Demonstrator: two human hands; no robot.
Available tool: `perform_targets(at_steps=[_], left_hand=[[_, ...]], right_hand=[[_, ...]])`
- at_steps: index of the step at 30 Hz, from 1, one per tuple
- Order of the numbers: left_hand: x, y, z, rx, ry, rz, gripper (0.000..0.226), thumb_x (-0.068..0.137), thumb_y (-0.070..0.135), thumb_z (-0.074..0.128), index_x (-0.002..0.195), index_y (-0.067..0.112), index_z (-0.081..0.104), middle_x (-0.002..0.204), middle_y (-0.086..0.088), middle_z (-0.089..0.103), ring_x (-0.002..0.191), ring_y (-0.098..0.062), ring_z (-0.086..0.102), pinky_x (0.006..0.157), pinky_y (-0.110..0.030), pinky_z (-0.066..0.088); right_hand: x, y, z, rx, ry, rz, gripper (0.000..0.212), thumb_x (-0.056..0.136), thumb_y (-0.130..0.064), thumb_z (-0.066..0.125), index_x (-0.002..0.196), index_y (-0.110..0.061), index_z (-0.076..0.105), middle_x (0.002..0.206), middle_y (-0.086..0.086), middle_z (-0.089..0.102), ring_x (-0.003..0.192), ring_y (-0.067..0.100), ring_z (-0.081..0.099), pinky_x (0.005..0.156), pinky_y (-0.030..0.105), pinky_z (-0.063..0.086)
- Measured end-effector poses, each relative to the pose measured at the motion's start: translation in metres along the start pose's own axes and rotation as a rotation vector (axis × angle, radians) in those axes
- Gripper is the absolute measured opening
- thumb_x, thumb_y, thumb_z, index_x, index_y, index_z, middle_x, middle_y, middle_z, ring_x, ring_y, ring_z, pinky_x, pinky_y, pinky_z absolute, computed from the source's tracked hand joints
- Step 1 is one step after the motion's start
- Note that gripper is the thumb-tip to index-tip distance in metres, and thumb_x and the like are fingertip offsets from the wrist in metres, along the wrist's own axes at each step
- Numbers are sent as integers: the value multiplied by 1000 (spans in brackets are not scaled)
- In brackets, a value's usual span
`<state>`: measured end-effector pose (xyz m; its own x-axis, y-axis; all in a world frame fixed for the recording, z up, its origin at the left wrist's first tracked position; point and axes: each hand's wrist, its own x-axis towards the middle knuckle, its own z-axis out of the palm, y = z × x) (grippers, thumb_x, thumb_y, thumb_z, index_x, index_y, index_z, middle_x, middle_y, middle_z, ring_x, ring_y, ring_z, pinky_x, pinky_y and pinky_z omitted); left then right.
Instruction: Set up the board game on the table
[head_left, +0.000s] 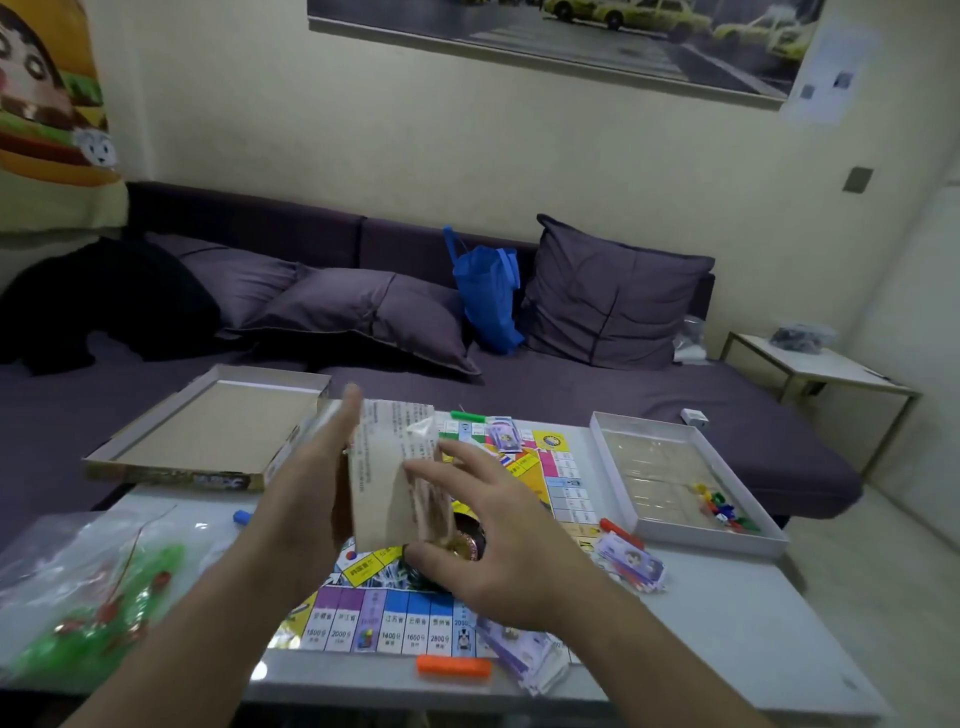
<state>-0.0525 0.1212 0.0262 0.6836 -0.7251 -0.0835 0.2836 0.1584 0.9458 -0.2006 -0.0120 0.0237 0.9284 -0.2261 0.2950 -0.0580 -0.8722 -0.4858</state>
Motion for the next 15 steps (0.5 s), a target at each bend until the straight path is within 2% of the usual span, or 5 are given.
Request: perform_targets(at_steps=[2, 4, 10, 12, 15], left_hand=[[3, -6, 0, 81, 75, 40, 35, 101, 41, 59, 124, 17, 71, 113, -14, 78, 102, -39, 75, 78, -52, 60], [6, -11, 0, 68, 128, 49, 24, 102, 27, 61, 119, 14, 72, 111, -15, 77, 101, -40, 74, 71, -49, 60], [-2, -18, 16, -8, -1, 4, 24, 101, 21, 60, 118, 8, 72, 112, -17, 76, 106, -38, 72, 86, -57, 60], [-2, -24, 20, 115, -1, 51, 19, 101, 14, 61, 116, 9, 72, 108, -12, 78, 105, -33, 73, 88, -51, 59], [3, -30, 24, 392, 59, 172, 28, 93, 13, 74, 118, 25, 68, 114, 2, 75, 113, -22, 68, 95, -43, 54]], right_hand=[[-3, -1, 2, 23, 20, 2, 68, 95, -52, 69, 155, -43, 41, 163, -27, 21, 139, -12, 23, 105, 4, 23], [-5, 0, 5, 59, 74, 26, 67, 96, -48, 70, 155, -40, 39, 157, -26, 30, 140, -11, 28, 110, 10, 31], [-10, 4, 6, 469, 198, 313, 43, 103, -23, 65, 141, -29, 47, 121, -18, 64, 108, -2, 64, 75, 16, 59], [-11, 10, 5, 515, 249, 366, 23, 105, -12, 60, 123, -26, 61, 112, -11, 70, 98, -1, 68, 68, 17, 59], [-20, 22, -5, 512, 321, 373, 23, 106, -7, 57, 109, -27, 68, 98, -6, 77, 88, 5, 74, 61, 19, 58]])
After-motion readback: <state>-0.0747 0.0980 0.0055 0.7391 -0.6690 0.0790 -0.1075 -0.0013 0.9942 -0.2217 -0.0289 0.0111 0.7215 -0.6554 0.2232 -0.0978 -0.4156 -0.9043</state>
